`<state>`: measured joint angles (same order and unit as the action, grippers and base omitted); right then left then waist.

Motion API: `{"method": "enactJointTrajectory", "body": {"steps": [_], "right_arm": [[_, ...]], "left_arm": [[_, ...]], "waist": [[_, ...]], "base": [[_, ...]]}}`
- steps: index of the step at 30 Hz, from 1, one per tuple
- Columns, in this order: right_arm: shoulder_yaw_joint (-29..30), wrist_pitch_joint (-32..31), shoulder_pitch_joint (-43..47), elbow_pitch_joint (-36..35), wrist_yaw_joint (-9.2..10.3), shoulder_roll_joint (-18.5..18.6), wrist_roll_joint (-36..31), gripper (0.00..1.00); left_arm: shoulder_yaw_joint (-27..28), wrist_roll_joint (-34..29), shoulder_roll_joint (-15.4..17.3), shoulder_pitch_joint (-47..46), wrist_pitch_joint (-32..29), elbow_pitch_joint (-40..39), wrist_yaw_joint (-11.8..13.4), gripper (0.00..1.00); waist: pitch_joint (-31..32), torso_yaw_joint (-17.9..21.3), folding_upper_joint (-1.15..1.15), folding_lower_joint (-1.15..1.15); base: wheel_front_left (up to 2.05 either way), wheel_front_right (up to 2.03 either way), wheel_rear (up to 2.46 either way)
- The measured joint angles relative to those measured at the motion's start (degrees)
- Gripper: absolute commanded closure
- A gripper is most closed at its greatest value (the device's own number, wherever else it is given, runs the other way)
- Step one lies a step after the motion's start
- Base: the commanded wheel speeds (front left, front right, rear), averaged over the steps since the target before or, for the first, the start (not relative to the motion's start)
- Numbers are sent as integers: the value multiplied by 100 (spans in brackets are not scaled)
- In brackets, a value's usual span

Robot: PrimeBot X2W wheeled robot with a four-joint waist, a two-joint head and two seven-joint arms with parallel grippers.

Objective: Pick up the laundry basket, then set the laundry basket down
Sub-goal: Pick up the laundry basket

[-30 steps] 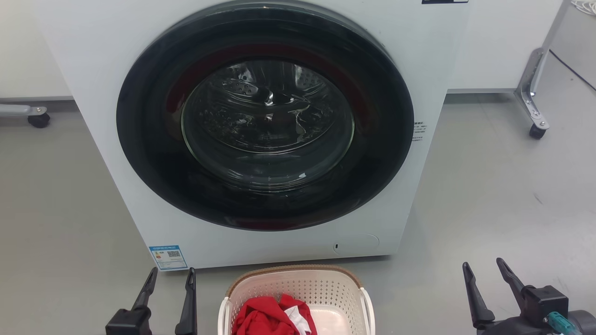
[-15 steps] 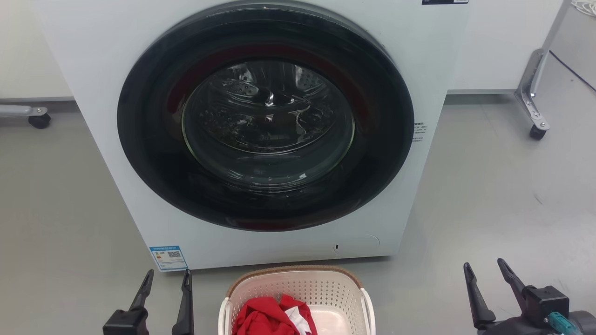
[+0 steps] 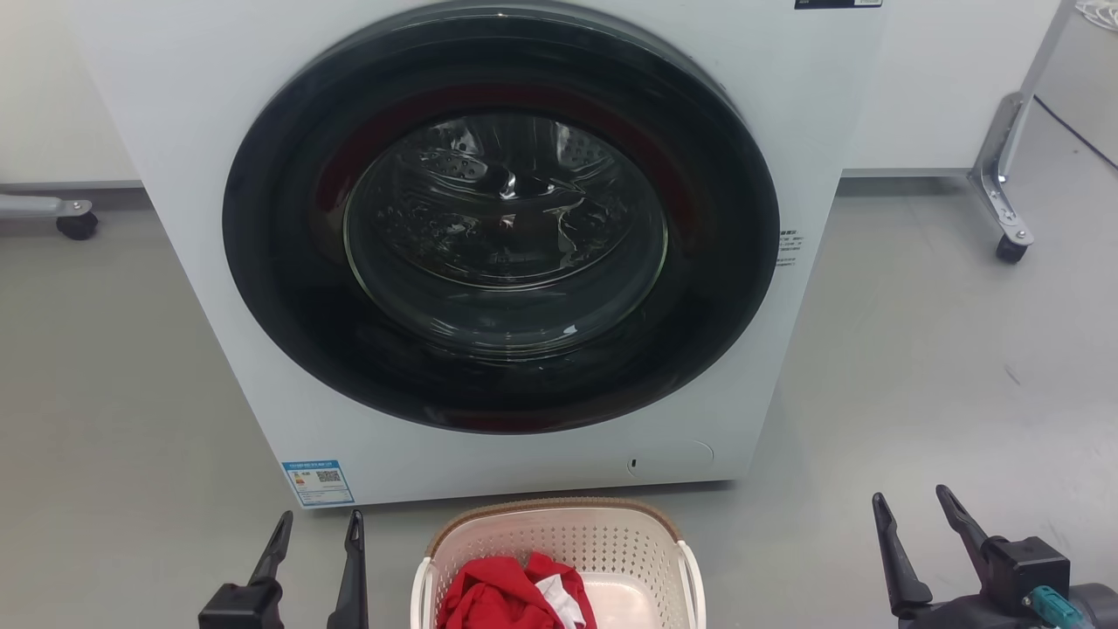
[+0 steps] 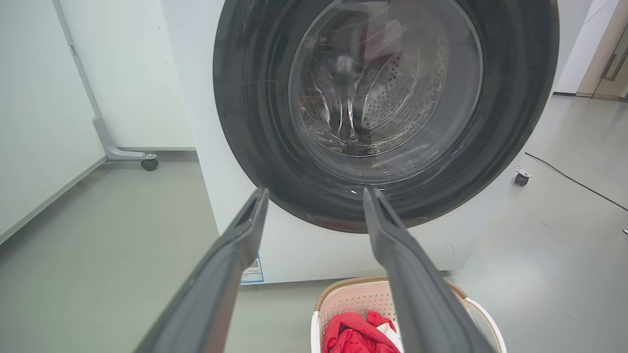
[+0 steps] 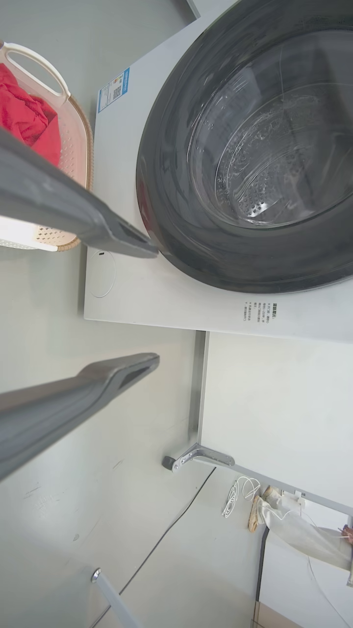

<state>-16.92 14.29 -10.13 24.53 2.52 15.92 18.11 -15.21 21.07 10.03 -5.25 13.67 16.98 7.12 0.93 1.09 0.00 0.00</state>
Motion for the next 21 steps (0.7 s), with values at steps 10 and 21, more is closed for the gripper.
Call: {"method": "enactJointTrajectory", "body": {"steps": [10,21], "right_arm": [[13,0,15,-182,0,-30,-8,0],[57,1,-339,-255,7,-84,-10,0]], "left_arm": [[11,-25,-16,97,-75,-213,0,0],[18,-58,-25,-300,-168,-428,0,0]], "waist": [[-316,3,0,0],[-1122,48,0,1]], "base": [[0,0,0],[0,0,0]]}}
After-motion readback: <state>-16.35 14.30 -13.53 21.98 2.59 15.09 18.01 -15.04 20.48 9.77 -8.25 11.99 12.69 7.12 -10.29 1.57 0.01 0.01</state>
